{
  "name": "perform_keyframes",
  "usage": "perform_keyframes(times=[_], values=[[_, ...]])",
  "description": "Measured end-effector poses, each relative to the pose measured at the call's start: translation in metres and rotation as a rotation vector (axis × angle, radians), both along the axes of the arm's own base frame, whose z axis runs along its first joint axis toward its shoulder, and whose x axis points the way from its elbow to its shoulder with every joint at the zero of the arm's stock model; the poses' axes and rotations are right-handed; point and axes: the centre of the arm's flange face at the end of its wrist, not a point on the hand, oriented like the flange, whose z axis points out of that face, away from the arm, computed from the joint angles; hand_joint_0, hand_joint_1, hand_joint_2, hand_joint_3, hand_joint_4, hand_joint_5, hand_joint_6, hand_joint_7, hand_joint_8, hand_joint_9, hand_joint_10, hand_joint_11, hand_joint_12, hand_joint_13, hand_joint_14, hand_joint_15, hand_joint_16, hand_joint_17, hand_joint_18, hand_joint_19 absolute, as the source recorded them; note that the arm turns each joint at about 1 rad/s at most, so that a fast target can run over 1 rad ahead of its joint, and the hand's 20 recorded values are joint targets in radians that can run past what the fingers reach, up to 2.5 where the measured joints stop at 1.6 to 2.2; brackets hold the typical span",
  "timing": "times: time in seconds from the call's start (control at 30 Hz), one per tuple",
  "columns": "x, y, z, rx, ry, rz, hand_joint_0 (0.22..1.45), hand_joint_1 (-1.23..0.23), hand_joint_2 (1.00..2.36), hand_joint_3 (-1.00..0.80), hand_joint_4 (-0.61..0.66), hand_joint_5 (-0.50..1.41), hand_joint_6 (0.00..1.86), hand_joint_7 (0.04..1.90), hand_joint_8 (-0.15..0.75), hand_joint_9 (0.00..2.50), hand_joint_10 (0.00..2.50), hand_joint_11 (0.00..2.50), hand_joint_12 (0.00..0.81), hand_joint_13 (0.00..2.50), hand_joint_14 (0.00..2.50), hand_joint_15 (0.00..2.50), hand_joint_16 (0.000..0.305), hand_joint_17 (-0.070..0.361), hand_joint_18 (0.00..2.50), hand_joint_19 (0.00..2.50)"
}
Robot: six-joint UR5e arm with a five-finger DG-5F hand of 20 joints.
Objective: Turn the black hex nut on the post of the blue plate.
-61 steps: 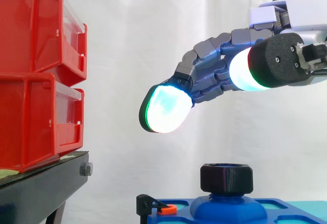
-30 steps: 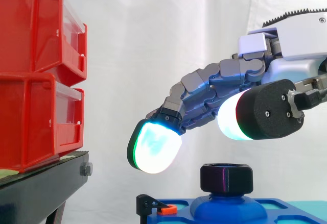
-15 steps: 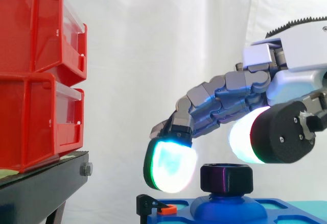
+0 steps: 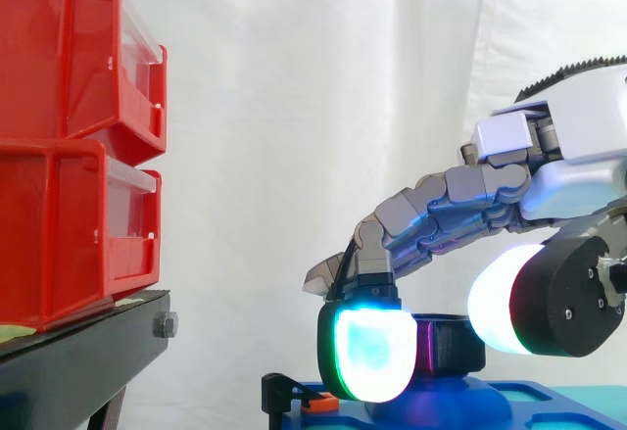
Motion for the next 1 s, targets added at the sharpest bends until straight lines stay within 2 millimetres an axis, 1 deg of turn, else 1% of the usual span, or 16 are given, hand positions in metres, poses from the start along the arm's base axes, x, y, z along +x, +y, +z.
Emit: perform_keyframes(times=[0.33, 0.67, 1.0], values=[[0.001, -0.012, 0.005, -0.027, -0.009, 0.016, 0.46, -0.37, 1.0, -0.5, 0.18, -0.22, 0.5, 1.02, 0.199, 0.19, 0.0, 0.0, 0.327, 0.19, 0.0, 0.0, 0.047, 0.106, 0.0, 0.0], [0.001, -0.019, 0.005, -0.044, -0.011, 0.022, 0.46, -0.37, 1.0, -0.5, 0.18, -0.22, 0.5, 1.02, 0.196, 0.18, 0.0, 0.0, 0.331, 0.2, 0.0, 0.01, 0.048, 0.107, 0.0, 0.0], [-0.002, -0.041, 0.005, -0.075, -0.012, 0.042, 0.46, -0.36, 1.0, -0.5, 0.18, -0.22, 0.5, 1.03, 0.195, 0.18, 0.0, 0.0, 0.332, 0.21, 0.0, 0.01, 0.048, 0.107, 0.0, 0.0]])
